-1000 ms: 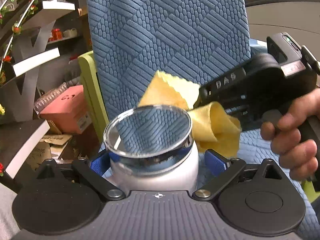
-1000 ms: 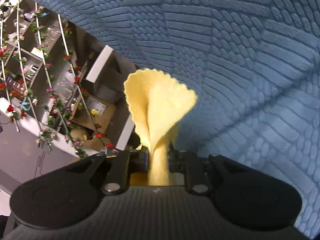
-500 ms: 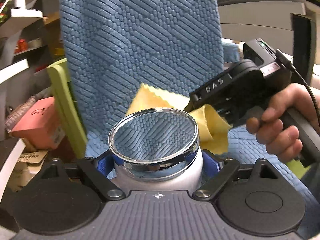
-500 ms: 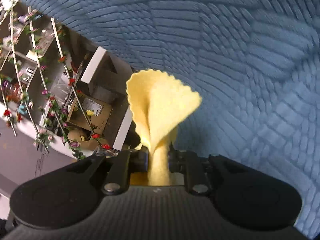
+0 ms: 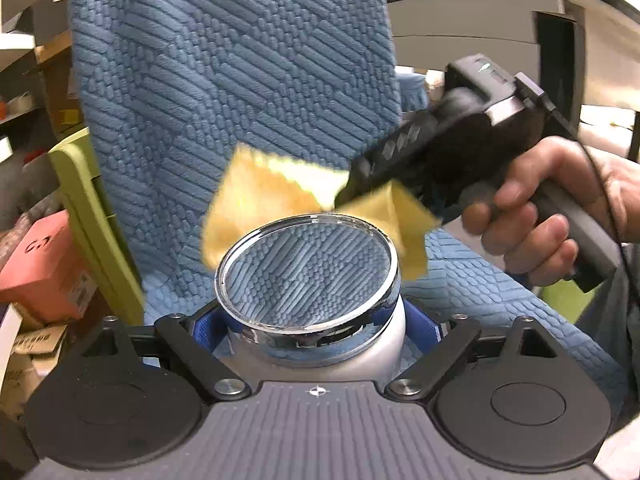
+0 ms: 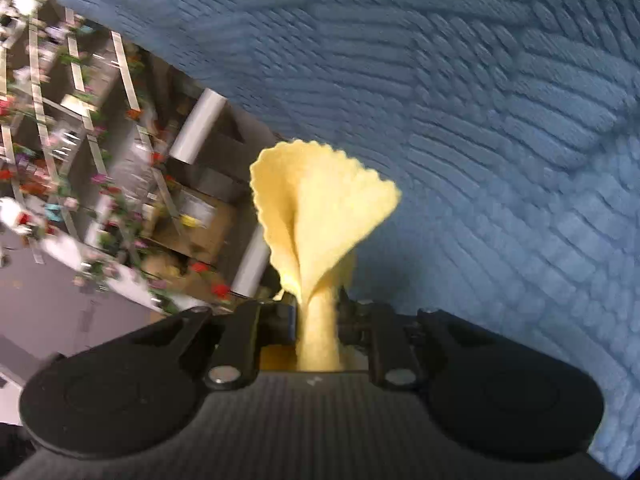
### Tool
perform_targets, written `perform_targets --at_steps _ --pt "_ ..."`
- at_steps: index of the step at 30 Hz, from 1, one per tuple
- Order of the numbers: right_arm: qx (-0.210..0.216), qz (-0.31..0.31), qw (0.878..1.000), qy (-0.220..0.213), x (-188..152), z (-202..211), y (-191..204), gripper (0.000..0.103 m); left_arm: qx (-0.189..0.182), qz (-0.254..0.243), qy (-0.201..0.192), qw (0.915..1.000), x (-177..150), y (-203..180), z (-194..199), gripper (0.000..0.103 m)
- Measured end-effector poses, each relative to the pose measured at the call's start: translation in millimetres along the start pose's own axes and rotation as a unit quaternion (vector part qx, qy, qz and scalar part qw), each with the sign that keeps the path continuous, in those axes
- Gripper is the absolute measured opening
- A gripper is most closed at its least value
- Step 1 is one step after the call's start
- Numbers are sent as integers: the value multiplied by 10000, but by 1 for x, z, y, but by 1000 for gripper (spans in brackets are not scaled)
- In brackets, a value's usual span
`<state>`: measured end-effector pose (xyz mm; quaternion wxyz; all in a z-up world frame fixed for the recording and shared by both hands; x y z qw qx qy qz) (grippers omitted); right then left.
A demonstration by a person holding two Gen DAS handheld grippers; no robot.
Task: Clean container
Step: 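Sweep the cloth across the rim and mug side with the right gripper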
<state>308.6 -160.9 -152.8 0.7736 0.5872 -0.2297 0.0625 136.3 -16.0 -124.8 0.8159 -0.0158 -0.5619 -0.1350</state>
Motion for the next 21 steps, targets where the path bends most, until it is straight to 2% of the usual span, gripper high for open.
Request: perform_targets --at_steps 1,3,6,8,11,14,21 --pt "153 -19 9999 -34 1 1 3 18 172 115 34 9998 1 -1 0 98" --pt "133 27 9999 33 0 -2 2 18 554 497 40 9972 2 -3 5 99" --pt "-41 48 9998 200 -1 -11 -6 18 919 379 -11 9950 6 -13 9 99" --pt "-199 155 9990 360 -2 -20 -9 18 1032 337 14 9941 6 -18 8 99" --pt "-37 177 9991 378 2 -19 -6 18 1059 270 -75 9940 7 -21 9 91" --pt "245 258 9985 418 5 -18 -2 18 1000 236 -109 9946 11 -18 7 91" --pt "43 354 9954 886 5 -46 -14 18 373 105 -58 9992 19 -1 4 91"
Point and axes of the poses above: each gripper's, at about its wrist camera, not at the fingertips, and z roughly against the way its jaws point, y to its left, x to its top, the point moved 2 cm from there along -z, roughly the way its jaws point, and after that the axes turned 14 degrees about -y, right-handed, at the moved point
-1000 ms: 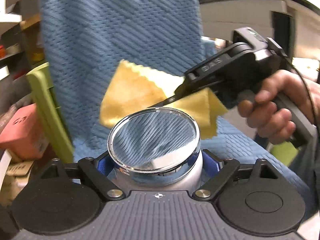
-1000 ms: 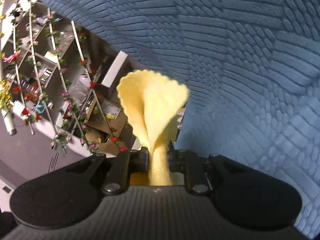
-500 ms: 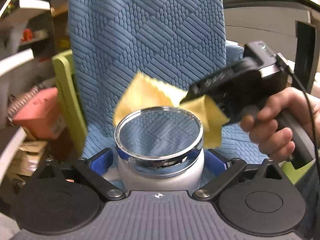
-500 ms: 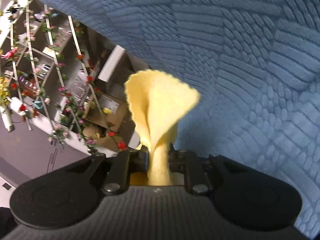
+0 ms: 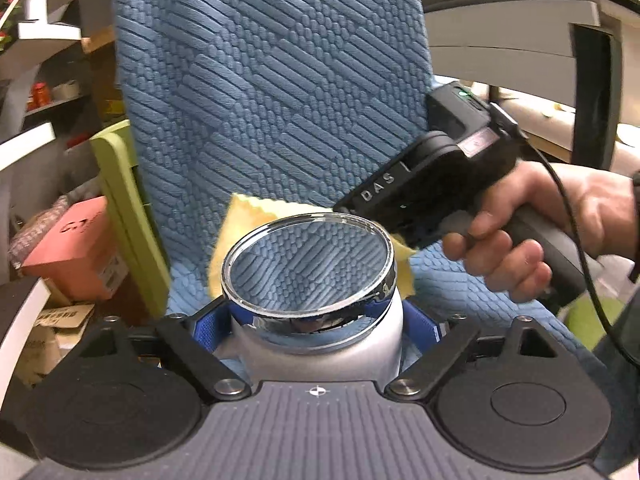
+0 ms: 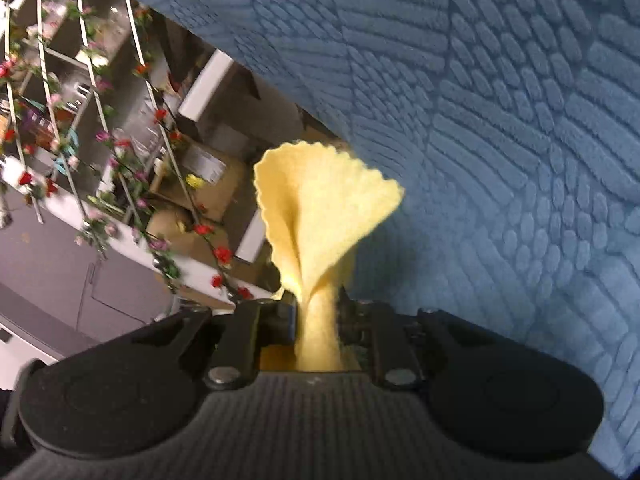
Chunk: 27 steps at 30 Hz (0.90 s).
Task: Clean container
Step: 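Sweep the cloth across the rim and mug side with the right gripper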
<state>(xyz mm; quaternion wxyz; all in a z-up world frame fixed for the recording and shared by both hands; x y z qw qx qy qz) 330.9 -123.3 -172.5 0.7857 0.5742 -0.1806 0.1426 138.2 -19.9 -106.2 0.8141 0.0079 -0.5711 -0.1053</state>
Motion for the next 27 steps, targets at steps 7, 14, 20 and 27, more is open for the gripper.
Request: perform_targets --at_steps 7,14,20,27 --pt "394 -85 9991 113 7 -11 4 18 -518 -161 43 9985 1 4 4 91" --pt "561 -152 9983 97 11 -14 6 18 -773 -196 32 9968 4 10 -1 91" --pt "175 -241 9991 314 2 -23 -9 18 -807 -179 14 9966 2 9 5 91" --pt "449 -241 9986 114 7 -11 1 18 -729 -157 8 9972 2 7 5 91"
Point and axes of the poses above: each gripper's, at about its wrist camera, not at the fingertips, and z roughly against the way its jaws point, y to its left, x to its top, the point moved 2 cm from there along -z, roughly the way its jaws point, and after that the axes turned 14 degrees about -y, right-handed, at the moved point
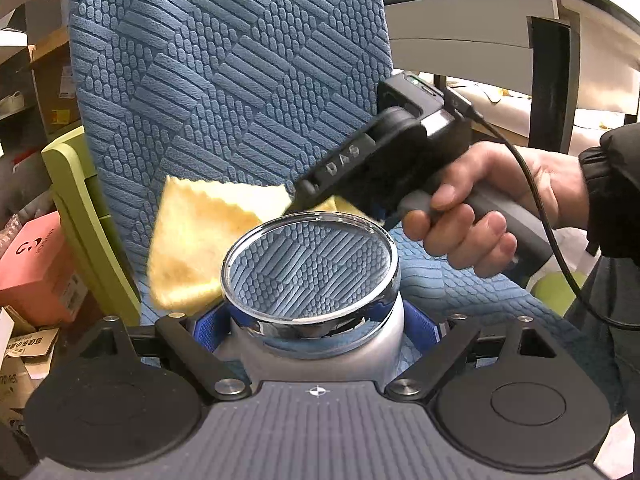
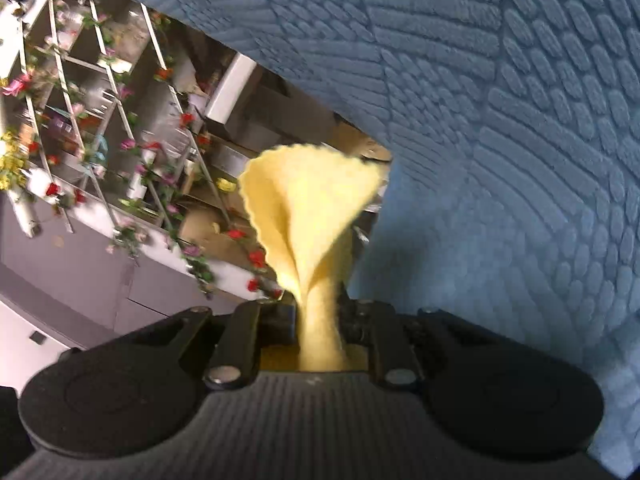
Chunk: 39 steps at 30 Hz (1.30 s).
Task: Clean container
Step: 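Sweep the cloth across the rim and mug side with the right gripper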
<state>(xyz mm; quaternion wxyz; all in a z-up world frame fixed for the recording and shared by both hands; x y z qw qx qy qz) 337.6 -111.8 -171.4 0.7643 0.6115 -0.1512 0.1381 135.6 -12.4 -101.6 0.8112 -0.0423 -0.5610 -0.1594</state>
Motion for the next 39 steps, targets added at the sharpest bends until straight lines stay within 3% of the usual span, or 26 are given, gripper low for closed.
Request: perform_targets --at_steps 5,10,16,20,28,32,36,39 --pt "-579 -96 9982 107 -9 -1 -15 18 88 10 9 10000 1 -2 -1 91" --pt "-225 -124 9995 -190 -3 11 0 18 231 21 4 9997 1 -5 -3 91" --pt "-789 -288 9964 -50 -15 7 -21 18 426 61 25 9991 3 -8 -6 91" --pt "-179 -419 9978 -483 -9 22 -4 18 588 129 29 9982 3 -11 -9 91" --pt "-734 -348 9956 -458 -15 26 -13 18 1171 332 123 9925 6 -22 -18 91" --pt "-238 -442 9952 -841 -11 41 0 18 1383 399 138 9895 7 -27 -21 91" --pt "-799 -270 9934 -775 -20 39 -10 18 1629 484 197 9853 8 -30 -25 91" --pt "-974 -494 9909 -786 -23 38 -18 18 1789 542 216 9821 9 -32 -28 91"
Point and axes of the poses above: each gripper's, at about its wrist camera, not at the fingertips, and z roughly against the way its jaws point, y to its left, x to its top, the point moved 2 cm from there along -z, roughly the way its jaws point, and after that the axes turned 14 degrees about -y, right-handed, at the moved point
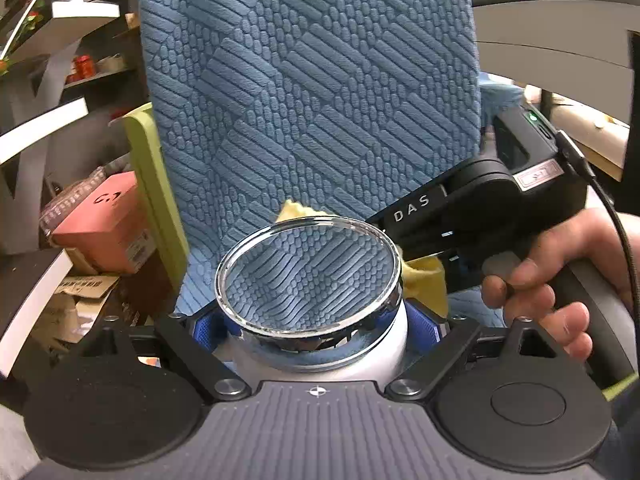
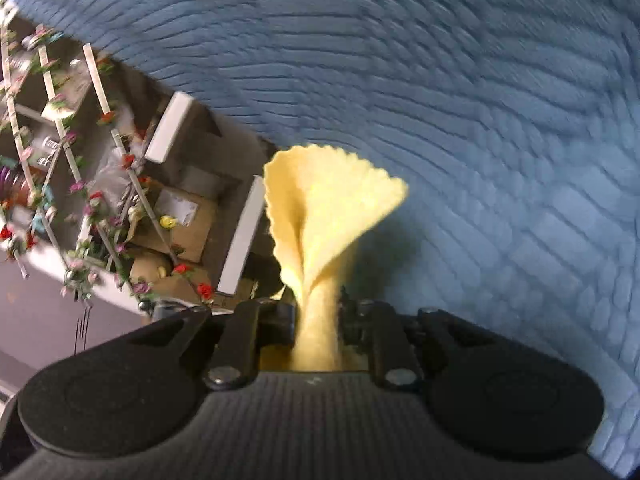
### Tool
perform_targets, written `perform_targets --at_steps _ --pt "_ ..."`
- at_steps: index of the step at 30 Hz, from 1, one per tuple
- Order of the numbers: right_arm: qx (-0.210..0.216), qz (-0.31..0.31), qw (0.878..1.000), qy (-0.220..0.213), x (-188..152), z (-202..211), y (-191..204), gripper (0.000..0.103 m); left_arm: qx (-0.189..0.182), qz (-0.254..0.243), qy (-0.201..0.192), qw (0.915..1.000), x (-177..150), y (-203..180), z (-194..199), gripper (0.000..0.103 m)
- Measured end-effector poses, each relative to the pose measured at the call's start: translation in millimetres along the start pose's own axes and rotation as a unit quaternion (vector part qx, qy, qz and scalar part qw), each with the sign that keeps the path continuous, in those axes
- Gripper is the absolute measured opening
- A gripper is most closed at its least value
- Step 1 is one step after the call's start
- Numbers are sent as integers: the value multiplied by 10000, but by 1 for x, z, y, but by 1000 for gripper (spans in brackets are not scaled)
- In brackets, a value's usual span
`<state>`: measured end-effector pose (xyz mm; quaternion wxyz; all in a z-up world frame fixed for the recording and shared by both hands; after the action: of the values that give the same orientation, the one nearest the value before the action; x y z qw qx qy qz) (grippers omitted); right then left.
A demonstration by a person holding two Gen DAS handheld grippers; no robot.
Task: Clean container
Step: 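Sweep the cloth across the rim and mug side with the right gripper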
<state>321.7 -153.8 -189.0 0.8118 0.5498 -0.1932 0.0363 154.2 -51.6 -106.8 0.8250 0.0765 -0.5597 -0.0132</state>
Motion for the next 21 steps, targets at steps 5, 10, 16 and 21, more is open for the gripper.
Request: perform_targets --at_steps 5,10,16,21 --pt "313 -319 9983 -383 2 15 15 18 -184 -71 -131 9997 -2 4 -1 91" --pt "31 -549 9961 -689 -11 23 8 18 -458 -201 -172 9986 -3 8 -6 91" --pt "-429 -815 9918 -887 -23 27 -2 19 -890 -156 -171 9958 -2 17 -10 91" --pt "-436 -811 9878 -1259 -28 48 14 18 -1245 -68 -249 9919 6 24 -11 91"
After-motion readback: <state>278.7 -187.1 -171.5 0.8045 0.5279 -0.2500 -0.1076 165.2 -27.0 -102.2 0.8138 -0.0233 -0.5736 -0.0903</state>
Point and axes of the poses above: each gripper's, at about its wrist camera, not at the fingertips, and z roughly against the way its jaws point, y to its left, x to its top, the point moved 2 cm from there along -z, roughly the way its jaws point, and after that the axes turned 14 degrees about -y, right-handed, at the moved point
